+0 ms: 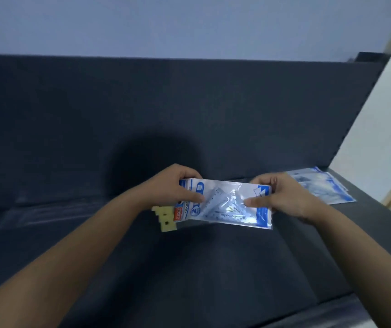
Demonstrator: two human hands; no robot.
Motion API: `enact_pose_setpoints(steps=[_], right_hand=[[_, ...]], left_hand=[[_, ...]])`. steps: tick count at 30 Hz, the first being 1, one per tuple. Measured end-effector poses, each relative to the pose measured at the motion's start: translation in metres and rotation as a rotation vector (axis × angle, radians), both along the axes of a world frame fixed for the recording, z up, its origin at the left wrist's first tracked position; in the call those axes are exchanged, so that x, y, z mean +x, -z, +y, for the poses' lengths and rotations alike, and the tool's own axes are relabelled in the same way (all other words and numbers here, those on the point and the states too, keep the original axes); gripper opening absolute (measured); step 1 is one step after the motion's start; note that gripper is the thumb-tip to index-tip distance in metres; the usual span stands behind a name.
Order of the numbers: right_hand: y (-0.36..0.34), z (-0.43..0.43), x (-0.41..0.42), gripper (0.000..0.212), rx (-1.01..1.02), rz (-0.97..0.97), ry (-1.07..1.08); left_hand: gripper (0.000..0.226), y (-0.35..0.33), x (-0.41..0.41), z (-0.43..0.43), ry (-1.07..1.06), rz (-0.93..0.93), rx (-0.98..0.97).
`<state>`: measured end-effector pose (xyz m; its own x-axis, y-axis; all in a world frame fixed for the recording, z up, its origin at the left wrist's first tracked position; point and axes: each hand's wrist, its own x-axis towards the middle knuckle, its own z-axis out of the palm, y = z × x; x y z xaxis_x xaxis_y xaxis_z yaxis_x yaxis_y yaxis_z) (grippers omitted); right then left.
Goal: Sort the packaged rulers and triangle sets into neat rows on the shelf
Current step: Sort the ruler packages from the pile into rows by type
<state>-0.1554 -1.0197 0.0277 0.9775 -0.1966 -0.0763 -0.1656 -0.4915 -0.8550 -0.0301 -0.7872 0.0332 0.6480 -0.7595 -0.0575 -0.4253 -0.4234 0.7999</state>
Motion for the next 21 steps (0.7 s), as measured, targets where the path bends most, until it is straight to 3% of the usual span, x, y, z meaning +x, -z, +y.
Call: enact_pose_setpoints(steps=[8, 15, 21], right_hand=[[0.019, -0.196, -0.048, 0.029, -0.12, -0.107, 0.089], [0.053, -0.266, -0.036, 0.041, -0.342, -0.115, 0.049], [0.067, -0.269, -0.04, 0.039, -0.511, -0.168, -0.033]], left_hand=[[0.027, 0.031, -0.066, -0.195, -0.147, 0.016, -0.091], [0.045, 0.064, -0.083, -0.265, -0.405, -0.302, 0.069], [0.05, 0.065, -0.095, -0.261, -0.393, -0.596, 0.299]])
